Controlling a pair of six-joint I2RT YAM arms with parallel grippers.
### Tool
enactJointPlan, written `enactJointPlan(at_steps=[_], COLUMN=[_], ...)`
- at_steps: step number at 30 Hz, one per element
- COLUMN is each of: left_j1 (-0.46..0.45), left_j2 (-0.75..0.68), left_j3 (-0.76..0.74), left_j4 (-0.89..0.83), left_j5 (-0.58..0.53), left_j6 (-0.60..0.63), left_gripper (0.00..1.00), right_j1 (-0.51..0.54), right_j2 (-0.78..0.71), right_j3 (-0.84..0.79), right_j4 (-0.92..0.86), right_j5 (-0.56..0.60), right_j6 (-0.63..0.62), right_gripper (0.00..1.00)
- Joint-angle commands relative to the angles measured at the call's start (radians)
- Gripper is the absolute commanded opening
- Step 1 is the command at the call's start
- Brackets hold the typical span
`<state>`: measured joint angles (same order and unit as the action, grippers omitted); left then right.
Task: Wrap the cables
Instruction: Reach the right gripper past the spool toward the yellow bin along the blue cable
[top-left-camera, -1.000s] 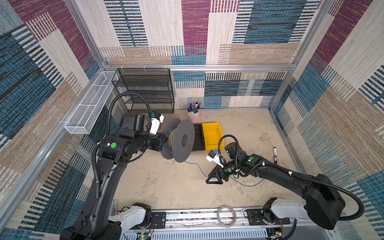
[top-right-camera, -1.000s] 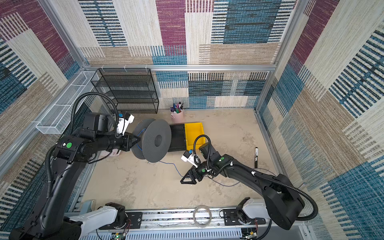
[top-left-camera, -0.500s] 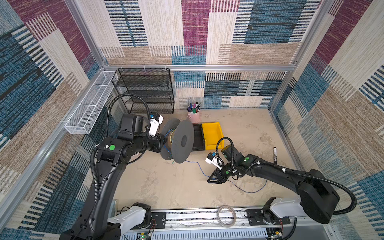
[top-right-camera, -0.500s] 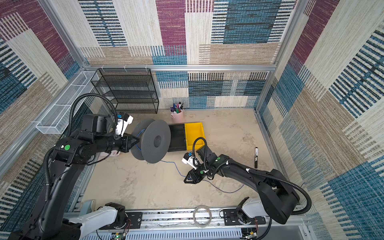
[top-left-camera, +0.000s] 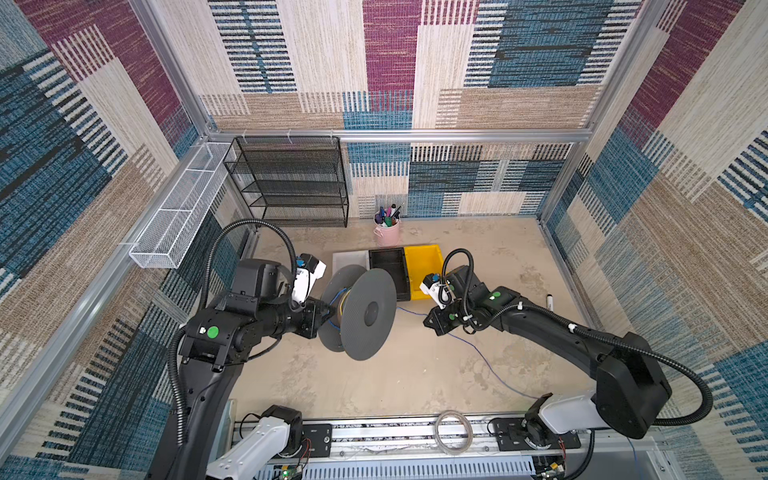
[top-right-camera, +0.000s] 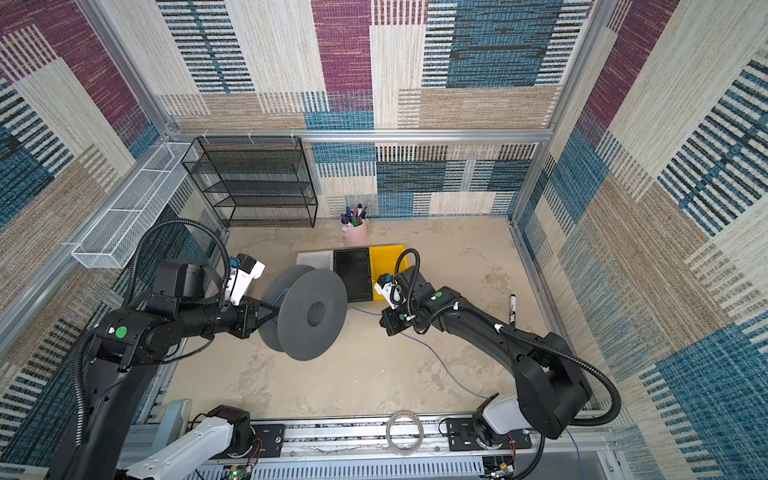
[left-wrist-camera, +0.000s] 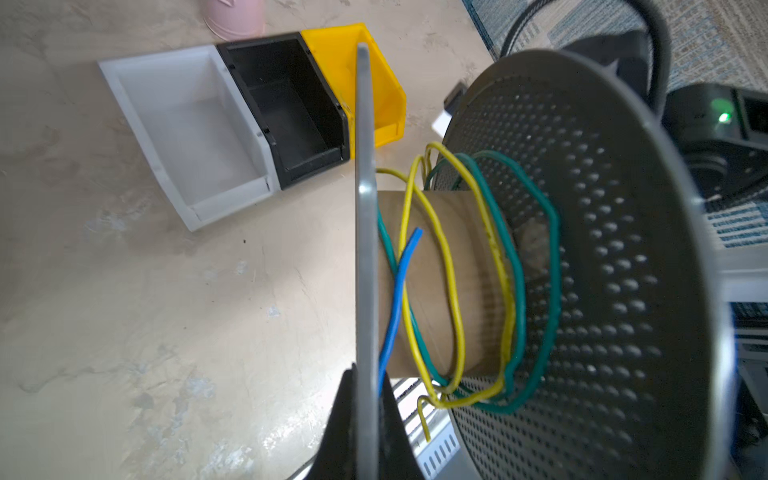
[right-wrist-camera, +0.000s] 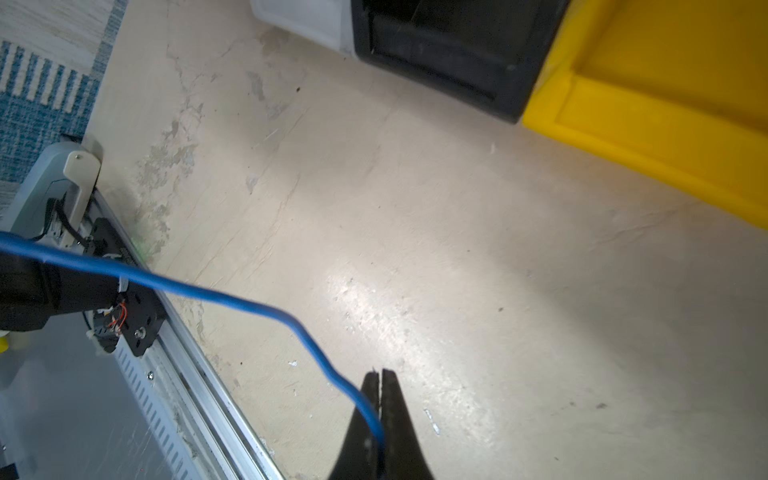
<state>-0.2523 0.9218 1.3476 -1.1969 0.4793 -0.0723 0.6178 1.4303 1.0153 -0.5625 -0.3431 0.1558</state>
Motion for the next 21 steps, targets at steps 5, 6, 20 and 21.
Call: enactJointPlan(at_steps=[5, 6, 20, 21], left_j1=[-0.016, -0.023, -0.267, -0.274], left_j2=[-0.062, -0.055, 0.166, 0.184], left_j3=[-0.047, -0.055, -0.054, -0.041], left_j4=[-0.035, -0.034, -0.022, -0.020], left_j5=[0.065, 0.060, -0.484, -0.512], left_j6=[0.002, -0.002, -0.053, -0.065], left_gripper=[0.00, 0.00, 0.00, 0.00], right_j1=[-0.008, -0.009, -0.006, -0.004], right_j2=[0.140, 0.169, 0.480, 0.492], right_j3=[0.260, 0.322, 1.132, 1.171], right_j4=[-0.138, -0.159, -0.506, -0.523], right_j5=[0.078, 0.073, -0.153, -0.180], right_j6=[-0.030, -0.039, -0.088, -0.088], right_gripper=[0.00, 0.00, 0.00, 0.00])
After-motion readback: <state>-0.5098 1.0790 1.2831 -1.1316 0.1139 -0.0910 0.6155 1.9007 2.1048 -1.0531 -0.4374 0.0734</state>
